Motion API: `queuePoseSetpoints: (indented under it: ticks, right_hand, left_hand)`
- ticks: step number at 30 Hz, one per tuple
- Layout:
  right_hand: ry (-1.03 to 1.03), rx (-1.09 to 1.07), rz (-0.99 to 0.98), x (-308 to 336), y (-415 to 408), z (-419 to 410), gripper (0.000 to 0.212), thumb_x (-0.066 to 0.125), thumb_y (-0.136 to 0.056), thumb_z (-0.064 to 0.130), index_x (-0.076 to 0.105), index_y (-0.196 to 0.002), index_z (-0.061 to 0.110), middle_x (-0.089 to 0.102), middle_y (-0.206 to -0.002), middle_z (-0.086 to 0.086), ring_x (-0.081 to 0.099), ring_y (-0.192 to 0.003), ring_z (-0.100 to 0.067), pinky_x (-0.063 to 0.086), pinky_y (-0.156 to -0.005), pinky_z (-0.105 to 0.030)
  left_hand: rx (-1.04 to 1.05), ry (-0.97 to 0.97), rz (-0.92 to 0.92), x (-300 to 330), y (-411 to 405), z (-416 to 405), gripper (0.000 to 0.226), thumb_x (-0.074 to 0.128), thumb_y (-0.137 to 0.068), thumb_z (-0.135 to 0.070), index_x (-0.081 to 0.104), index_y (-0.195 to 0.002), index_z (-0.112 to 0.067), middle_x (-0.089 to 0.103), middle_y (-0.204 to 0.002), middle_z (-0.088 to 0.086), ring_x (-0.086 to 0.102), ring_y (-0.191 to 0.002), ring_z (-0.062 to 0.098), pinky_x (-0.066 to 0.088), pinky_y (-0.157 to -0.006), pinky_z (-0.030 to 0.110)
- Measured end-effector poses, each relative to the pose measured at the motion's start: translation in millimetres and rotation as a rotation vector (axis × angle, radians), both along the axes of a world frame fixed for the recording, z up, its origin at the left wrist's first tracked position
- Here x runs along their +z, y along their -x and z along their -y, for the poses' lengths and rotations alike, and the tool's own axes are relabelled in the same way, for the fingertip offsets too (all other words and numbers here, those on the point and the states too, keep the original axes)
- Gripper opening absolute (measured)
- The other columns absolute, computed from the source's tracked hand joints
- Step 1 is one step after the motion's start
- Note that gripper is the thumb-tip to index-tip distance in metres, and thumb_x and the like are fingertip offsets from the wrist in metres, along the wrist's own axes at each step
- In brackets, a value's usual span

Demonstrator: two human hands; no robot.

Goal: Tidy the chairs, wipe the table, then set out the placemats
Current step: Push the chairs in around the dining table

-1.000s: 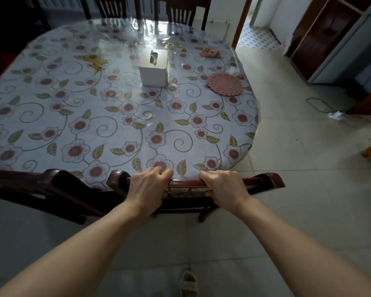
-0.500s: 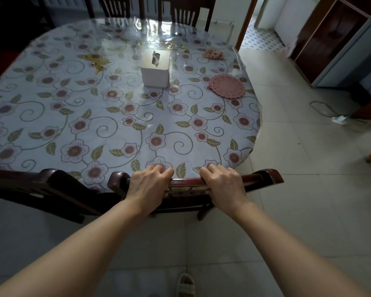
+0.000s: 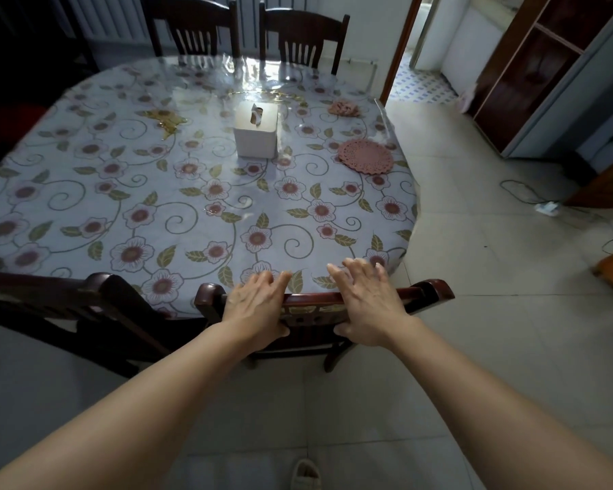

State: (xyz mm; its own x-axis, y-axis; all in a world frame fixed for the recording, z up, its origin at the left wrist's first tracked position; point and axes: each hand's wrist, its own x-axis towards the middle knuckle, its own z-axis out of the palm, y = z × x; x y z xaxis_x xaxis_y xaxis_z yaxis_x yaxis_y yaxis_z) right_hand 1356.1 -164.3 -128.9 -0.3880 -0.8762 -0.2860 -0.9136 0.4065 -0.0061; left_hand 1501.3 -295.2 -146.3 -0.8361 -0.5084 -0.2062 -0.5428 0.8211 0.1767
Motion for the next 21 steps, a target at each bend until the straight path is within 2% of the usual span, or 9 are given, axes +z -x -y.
queuePoseSetpoints:
  ticks: [4, 7, 9, 21]
  right_hand:
    - [0.046, -0.080, 0.049, 19, -13, -7, 0.101, 0.063, -0.080, 0.051, -0.006, -0.150, 0.027, -0.007, -0.158, -0.005, -0.010, -0.145, -0.028, -0.003, -0.118, -0.047]
    - [0.032, -0.100, 0.052, 30, -22, -15, 0.098, 0.062, -0.082, 0.050, -0.005, -0.151, 0.028, -0.015, -0.158, -0.004, -0.016, -0.145, -0.027, -0.007, -0.118, -0.046]
    - [0.019, -0.112, 0.050, 35, -26, -18, 0.097, 0.061, -0.083, 0.049, -0.005, -0.151, 0.028, -0.018, -0.158, -0.005, -0.019, -0.144, -0.027, -0.009, -0.117, -0.044]
    - [0.068, -0.204, 0.070, 53, -29, -37, 0.093, 0.060, -0.085, 0.048, -0.001, -0.151, 0.028, -0.014, -0.159, -0.001, -0.015, -0.145, -0.025, -0.007, -0.118, -0.043]
  left_hand:
    - [0.009, -0.005, -0.023, 17, -6, -1, 0.098, 0.062, -0.077, -0.055, 0.000, -0.148, -0.030, 0.026, -0.152, 0.002, 0.026, -0.138, 0.025, 0.022, -0.110, 0.047]
    - [0.015, -0.038, 0.014, 31, -14, -4, 0.093, 0.055, -0.080, -0.059, -0.003, -0.148, -0.034, 0.011, -0.158, 0.002, 0.008, -0.145, 0.026, 0.011, -0.114, 0.052]
    - [0.020, -0.055, 0.034, 37, -17, -6, 0.089, 0.052, -0.082, -0.060, -0.002, -0.148, -0.034, 0.005, -0.159, 0.002, 0.003, -0.146, 0.025, 0.007, -0.114, 0.053]
    - [0.000, -0.117, -0.036, 56, -1, -21, 0.079, 0.049, -0.089, -0.049, 0.002, -0.149, -0.029, 0.008, -0.159, 0.003, 0.005, -0.146, 0.026, 0.004, -0.115, 0.053]
